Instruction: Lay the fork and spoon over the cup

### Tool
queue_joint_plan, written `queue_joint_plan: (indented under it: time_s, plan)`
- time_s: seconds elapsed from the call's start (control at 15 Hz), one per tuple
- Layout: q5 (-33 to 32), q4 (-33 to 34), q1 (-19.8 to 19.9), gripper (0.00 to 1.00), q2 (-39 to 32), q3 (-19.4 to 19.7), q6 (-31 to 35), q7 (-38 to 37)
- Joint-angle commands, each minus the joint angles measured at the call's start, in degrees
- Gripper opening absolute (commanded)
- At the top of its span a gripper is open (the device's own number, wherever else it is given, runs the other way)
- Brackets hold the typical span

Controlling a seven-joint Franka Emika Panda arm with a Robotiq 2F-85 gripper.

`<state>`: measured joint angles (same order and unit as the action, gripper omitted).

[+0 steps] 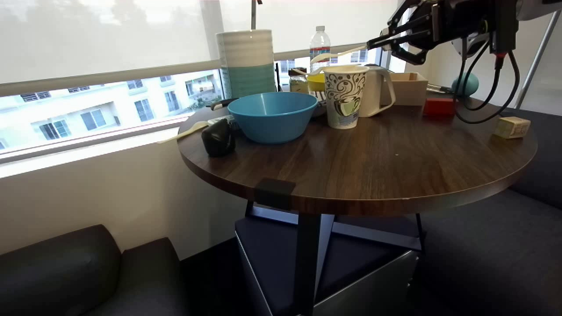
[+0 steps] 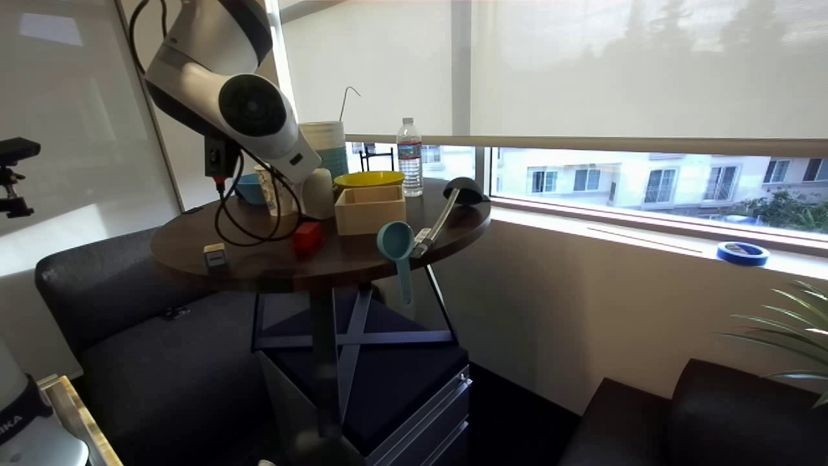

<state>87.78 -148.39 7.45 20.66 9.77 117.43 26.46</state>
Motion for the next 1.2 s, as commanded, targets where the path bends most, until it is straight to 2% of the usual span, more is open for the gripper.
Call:
queue_joint_plan:
  time_s: [0.0, 1.13]
  plan:
    - [1.6, -0.2, 1.6, 0.01, -0.1, -0.3, -2.6, -0.1]
    - [-5.3, 0.0, 4.1, 0.01, -0.5, -0.4, -4.3, -2.3]
